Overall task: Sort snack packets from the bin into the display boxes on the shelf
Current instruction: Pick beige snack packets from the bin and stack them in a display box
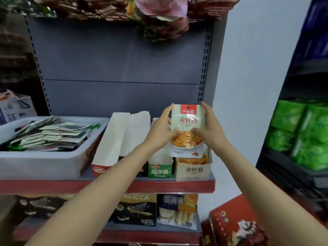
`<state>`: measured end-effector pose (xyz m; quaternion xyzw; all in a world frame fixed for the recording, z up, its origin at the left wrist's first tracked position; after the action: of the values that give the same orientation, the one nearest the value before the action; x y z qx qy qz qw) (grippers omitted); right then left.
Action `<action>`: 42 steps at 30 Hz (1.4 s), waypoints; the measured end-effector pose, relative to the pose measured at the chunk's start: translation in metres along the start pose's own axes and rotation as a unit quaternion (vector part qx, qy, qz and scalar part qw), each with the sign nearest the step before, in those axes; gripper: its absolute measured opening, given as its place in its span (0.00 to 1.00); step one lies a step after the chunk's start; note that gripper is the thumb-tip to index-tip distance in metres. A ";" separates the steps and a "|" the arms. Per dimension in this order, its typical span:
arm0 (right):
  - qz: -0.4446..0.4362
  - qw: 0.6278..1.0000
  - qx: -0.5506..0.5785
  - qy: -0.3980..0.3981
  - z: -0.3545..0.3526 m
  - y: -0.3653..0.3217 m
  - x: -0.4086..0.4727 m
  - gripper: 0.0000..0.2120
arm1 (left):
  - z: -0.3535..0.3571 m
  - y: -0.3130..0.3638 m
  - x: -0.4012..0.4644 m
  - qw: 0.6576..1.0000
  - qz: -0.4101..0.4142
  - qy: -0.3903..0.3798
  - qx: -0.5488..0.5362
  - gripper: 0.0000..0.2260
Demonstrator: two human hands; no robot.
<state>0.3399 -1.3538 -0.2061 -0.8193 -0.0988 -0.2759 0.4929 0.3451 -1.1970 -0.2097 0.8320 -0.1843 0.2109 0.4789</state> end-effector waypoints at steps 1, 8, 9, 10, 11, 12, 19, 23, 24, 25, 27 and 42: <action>0.000 1.000 0.001 0.003 -0.002 0.004 0.000 0.42 | 0.003 -0.001 0.001 1.000 0.000 -0.001 0.004 0.38; -0.016 0.999 -0.037 0.000 -0.009 0.011 0.008 0.40 | 0.012 0.001 0.007 0.999 -0.006 -0.003 0.031 0.42; -0.019 0.999 -0.048 -0.002 -0.010 0.011 0.008 0.40 | 0.015 0.001 0.007 0.999 -0.007 -0.007 0.033 0.43; -0.023 0.998 -0.058 -0.004 -0.011 0.012 0.008 0.41 | 0.017 0.001 0.006 0.999 -0.007 -0.011 0.038 0.43; -0.026 0.997 -0.067 -0.006 -0.012 0.014 0.007 0.41 | 0.020 0.001 0.006 0.999 -0.003 -0.012 0.052 0.43; -0.027 0.997 -0.074 -0.006 -0.012 0.015 0.006 0.41 | 0.022 0.000 0.006 0.997 0.008 -0.007 0.080 0.43; -0.039 0.983 -0.180 -0.020 -0.011 0.033 -0.006 0.35 | 0.020 -0.008 0.005 0.949 0.060 0.015 0.308 0.35; -0.033 0.973 -0.226 -0.038 -0.008 0.035 -0.011 0.32 | 0.022 -0.013 -0.003 0.940 0.057 -0.010 0.336 0.36; -0.038 0.970 -0.236 -0.037 -0.007 0.033 -0.011 0.32 | 0.021 -0.013 -0.004 0.941 0.057 -0.010 0.335 0.36; -0.046 0.968 -0.246 -0.034 -0.007 0.030 -0.012 0.31 | 0.018 -0.013 -0.005 0.942 0.058 -0.010 0.331 0.36; -0.070 0.964 -0.256 -0.017 -0.003 0.020 -0.013 0.29 | 0.011 -0.009 -0.007 0.946 0.065 0.000 0.318 0.32; -0.162 0.978 -0.049 -0.124 0.170 -0.103 -0.036 0.17 | -0.189 -0.065 -0.062 0.969 0.033 0.133 0.205 0.06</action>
<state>0.3258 -1.1519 -0.2098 -0.8431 -0.2771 -0.2535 0.3849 0.2927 -0.9945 -0.2037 0.8702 -0.0995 0.3688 0.3113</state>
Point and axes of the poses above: each hand's wrist, its own x-axis towards the middle knuckle, its own z-axis out of the palm, y = z × x, the point moved 3 cm from there along x, towards the middle knuckle, and after that the axes turned 5 degrees about y, right-handed, at the moved point
